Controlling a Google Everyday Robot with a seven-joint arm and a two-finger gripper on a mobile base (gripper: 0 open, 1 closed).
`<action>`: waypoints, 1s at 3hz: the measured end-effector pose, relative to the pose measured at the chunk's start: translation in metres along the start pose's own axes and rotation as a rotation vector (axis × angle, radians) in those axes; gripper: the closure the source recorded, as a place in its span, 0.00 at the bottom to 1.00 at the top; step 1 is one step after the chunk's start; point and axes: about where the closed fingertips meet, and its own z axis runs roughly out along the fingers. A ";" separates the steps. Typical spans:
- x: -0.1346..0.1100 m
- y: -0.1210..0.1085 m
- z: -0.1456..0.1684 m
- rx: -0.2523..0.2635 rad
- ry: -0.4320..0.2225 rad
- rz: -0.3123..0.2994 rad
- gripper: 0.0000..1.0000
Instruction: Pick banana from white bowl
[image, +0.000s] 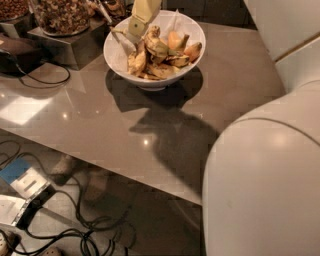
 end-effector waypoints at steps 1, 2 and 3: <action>0.003 -0.010 0.016 -0.038 -0.006 0.071 0.00; -0.001 -0.016 0.029 -0.056 -0.001 0.112 0.00; -0.005 -0.020 0.041 -0.057 0.017 0.134 0.00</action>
Offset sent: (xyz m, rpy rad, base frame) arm 0.0244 -0.0108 -0.0242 0.0161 0.2013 -0.1062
